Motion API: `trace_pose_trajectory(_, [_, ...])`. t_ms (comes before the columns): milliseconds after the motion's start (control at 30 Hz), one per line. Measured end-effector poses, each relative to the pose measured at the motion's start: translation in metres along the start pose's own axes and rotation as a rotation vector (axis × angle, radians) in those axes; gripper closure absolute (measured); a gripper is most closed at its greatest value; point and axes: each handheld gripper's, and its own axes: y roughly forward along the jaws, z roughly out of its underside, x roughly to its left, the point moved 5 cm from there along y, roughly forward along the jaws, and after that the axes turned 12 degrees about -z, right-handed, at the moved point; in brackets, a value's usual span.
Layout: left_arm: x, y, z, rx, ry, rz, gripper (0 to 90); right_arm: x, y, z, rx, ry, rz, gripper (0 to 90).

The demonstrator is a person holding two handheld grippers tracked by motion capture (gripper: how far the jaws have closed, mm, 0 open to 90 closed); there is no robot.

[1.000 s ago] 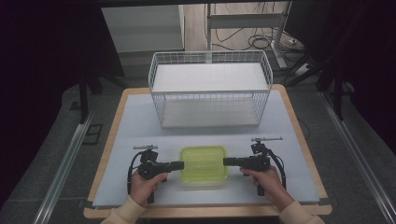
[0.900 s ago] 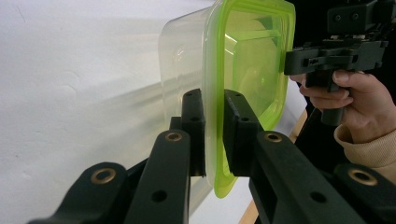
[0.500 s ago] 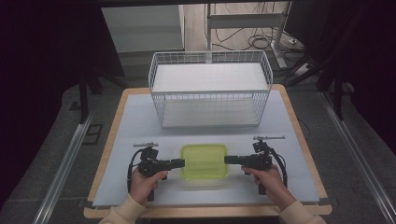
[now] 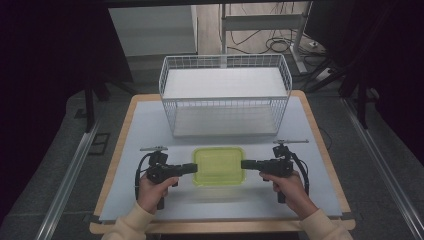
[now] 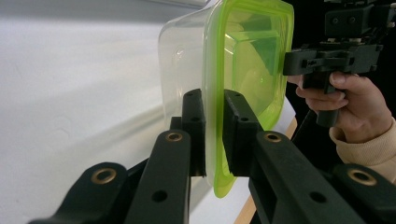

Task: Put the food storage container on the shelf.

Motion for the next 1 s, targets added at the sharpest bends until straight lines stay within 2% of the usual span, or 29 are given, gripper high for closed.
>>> trace_pose_trajectory(467, [-0.010,-0.007,-0.018,-0.013,0.024,0.002,80.5,0.012,-0.007,-0.015,-0.024,-0.027,0.001,81.7])
trace_pose_trajectory(767, [-0.019,-0.011,-0.031,-0.024,0.057,-0.003,80.5,0.019,-0.013,-0.026,-0.042,-0.056,0.004,81.7])
trace_pose_trajectory(1000, [-0.020,-0.012,-0.037,-0.030,0.052,0.002,80.5,0.021,-0.014,-0.031,-0.045,-0.061,0.007,81.6])
